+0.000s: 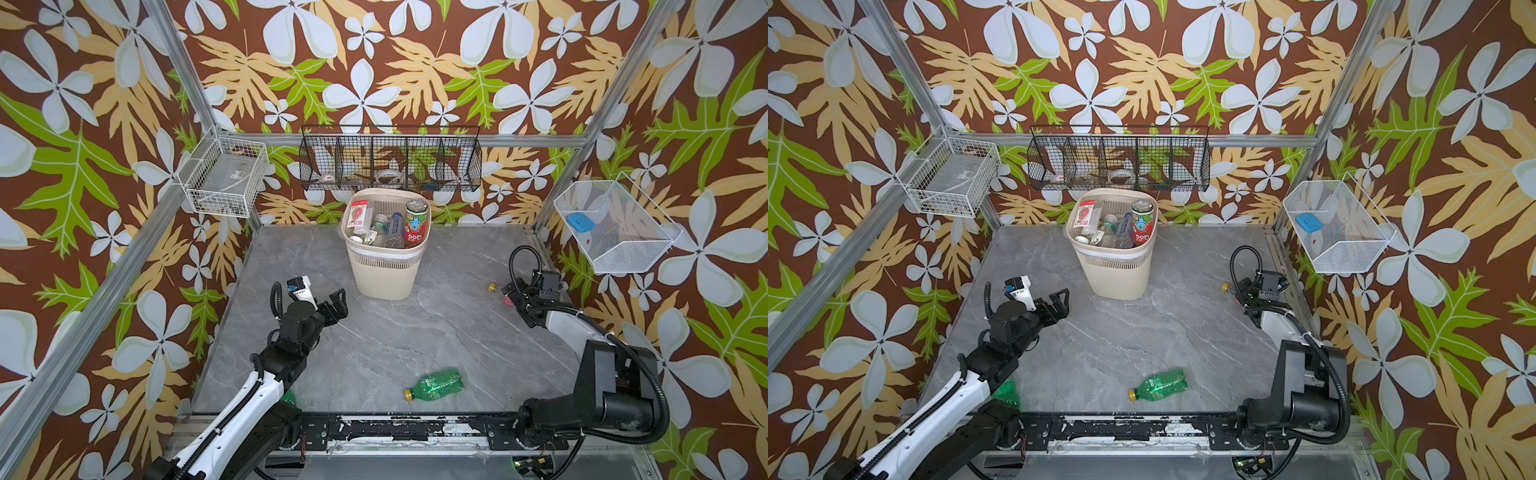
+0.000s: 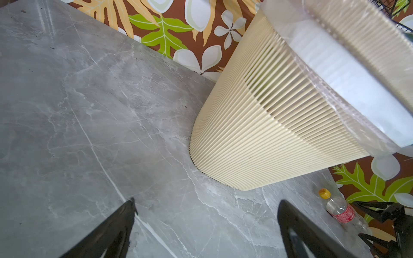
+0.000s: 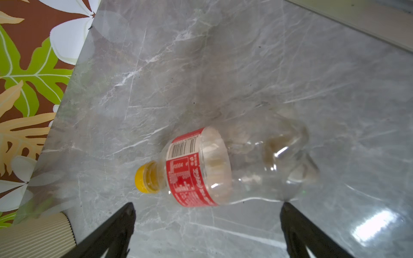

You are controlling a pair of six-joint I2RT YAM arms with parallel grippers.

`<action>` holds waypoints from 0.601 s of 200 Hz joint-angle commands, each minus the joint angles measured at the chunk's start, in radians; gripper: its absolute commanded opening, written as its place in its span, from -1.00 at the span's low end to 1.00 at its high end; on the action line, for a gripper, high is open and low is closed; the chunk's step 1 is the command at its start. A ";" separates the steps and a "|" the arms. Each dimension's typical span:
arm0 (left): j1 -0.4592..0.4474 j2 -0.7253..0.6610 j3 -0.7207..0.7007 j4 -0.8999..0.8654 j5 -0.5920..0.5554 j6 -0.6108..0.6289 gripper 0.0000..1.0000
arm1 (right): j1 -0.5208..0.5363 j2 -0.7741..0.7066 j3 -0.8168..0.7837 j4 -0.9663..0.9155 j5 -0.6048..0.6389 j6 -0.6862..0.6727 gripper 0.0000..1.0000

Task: Throw the plastic bottles in the bin
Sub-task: Pick up the plastic bottle from the middle-right of the table.

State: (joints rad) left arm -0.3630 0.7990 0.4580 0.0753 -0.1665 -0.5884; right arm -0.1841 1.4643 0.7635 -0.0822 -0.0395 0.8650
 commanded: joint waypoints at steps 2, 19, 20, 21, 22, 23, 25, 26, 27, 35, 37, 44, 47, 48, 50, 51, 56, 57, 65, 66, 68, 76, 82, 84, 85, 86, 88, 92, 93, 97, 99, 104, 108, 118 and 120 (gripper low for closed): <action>0.004 -0.002 0.001 -0.006 0.002 0.013 1.00 | -0.008 0.053 0.028 0.022 0.029 -0.001 0.99; 0.006 0.003 0.002 -0.007 0.004 0.014 1.00 | -0.013 0.101 0.052 0.026 0.020 -0.006 0.99; 0.006 0.003 0.002 -0.007 0.005 0.014 1.00 | -0.014 0.104 0.052 0.027 0.021 -0.008 0.99; 0.006 0.004 0.002 -0.006 0.005 0.013 1.00 | -0.013 0.106 0.055 0.026 0.021 -0.009 0.99; 0.006 0.004 0.002 -0.007 0.005 0.014 1.00 | -0.013 0.108 0.057 0.026 0.021 -0.011 0.99; 0.006 0.005 0.002 -0.007 0.005 0.014 1.00 | -0.014 0.111 0.059 0.026 0.021 -0.012 0.99; 0.006 0.004 0.002 -0.008 0.005 0.013 1.00 | -0.013 0.116 0.063 0.024 0.021 -0.014 0.99; 0.006 0.005 0.002 -0.008 0.005 0.013 1.00 | -0.014 0.118 0.065 0.024 0.021 -0.016 0.99; 0.006 0.005 0.002 -0.008 0.005 0.014 1.00 | -0.013 0.121 0.067 0.022 0.021 -0.018 0.99; 0.005 0.006 0.002 -0.010 0.005 0.017 1.00 | -0.012 0.139 0.084 0.018 0.026 -0.032 0.99; 0.006 0.007 0.002 -0.012 0.005 0.016 1.00 | -0.012 0.144 0.088 0.018 0.026 -0.036 0.99; 0.007 0.008 0.004 -0.015 0.006 0.017 1.00 | -0.013 0.161 0.100 0.017 0.025 -0.047 0.99; 0.007 0.009 0.004 -0.015 0.005 0.018 1.00 | -0.014 0.167 0.106 0.017 0.024 -0.051 0.99; 0.007 0.009 0.004 -0.015 0.005 0.018 1.00 | -0.013 0.170 0.108 0.016 0.024 -0.052 1.00; 0.007 0.009 0.004 -0.017 0.005 0.019 1.00 | -0.014 0.174 0.111 0.015 0.024 -0.054 1.00; 0.007 0.009 0.004 -0.017 0.005 0.019 1.00 | -0.013 0.176 0.112 0.015 0.024 -0.055 1.00; 0.008 0.009 0.004 -0.019 0.005 0.020 1.00 | -0.013 0.187 0.117 0.015 0.019 -0.059 1.00; 0.008 0.009 0.004 -0.019 0.005 0.020 1.00 | -0.013 0.189 0.118 0.016 0.019 -0.059 0.99; 0.009 0.009 0.002 -0.021 0.004 0.020 1.00 | -0.013 0.204 0.121 0.021 0.007 -0.067 0.97; 0.009 0.009 0.002 -0.022 0.004 0.020 1.00 | -0.012 0.206 0.122 0.022 0.007 -0.067 0.97; 0.010 0.008 0.002 -0.022 0.004 0.021 1.00 | -0.012 0.209 0.122 0.022 0.005 -0.067 0.96; 0.010 0.009 0.002 -0.023 0.004 0.021 1.00 | -0.012 0.222 0.119 0.032 -0.008 -0.070 0.94; 0.011 0.008 0.002 -0.023 0.004 0.019 1.00 | -0.013 0.230 0.118 0.038 -0.016 -0.070 0.92; 0.012 0.009 0.002 -0.023 0.004 0.019 1.00 | -0.013 0.231 0.116 0.039 -0.019 -0.070 0.91; 0.012 0.008 0.002 -0.023 0.004 0.019 1.00 | -0.014 0.233 0.116 0.041 -0.020 -0.070 0.90; 0.012 0.009 0.002 -0.023 0.004 0.019 1.00 | -0.014 0.233 0.115 0.042 -0.021 -0.070 0.90; 0.012 0.009 0.001 -0.023 0.004 0.019 1.00 | -0.014 0.235 0.113 0.043 -0.024 -0.071 0.88; 0.012 0.009 0.001 -0.023 0.004 0.019 1.00 | -0.012 0.236 0.111 0.049 -0.028 -0.073 0.85; 0.012 0.008 0.001 -0.024 0.004 0.018 1.00 | -0.012 0.237 0.110 0.050 -0.030 -0.073 0.85; 0.012 0.009 0.001 -0.025 0.005 0.018 1.00 | -0.012 0.237 0.107 0.055 -0.034 -0.075 0.81; 0.012 0.008 0.002 -0.025 0.005 0.017 1.00 | -0.011 0.237 0.105 0.058 -0.036 -0.075 0.79; 0.013 0.009 0.002 -0.025 0.006 0.017 1.00 | -0.009 0.236 0.100 0.066 -0.039 -0.077 0.75; 0.012 0.009 0.002 -0.025 0.007 0.016 1.00 | -0.011 0.234 0.097 0.070 -0.042 -0.079 0.70; 0.013 0.009 0.002 -0.025 0.008 0.016 1.00 | -0.005 0.230 0.090 0.078 -0.047 -0.085 0.60; 0.013 0.009 0.002 -0.025 0.007 0.016 1.00 | -0.004 0.229 0.089 0.079 -0.048 -0.087 0.58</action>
State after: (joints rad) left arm -0.3534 0.8074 0.4580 0.0483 -0.1566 -0.5739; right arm -0.1951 1.6955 0.8650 -0.0246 -0.0547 0.7998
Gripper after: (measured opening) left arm 0.999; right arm 0.836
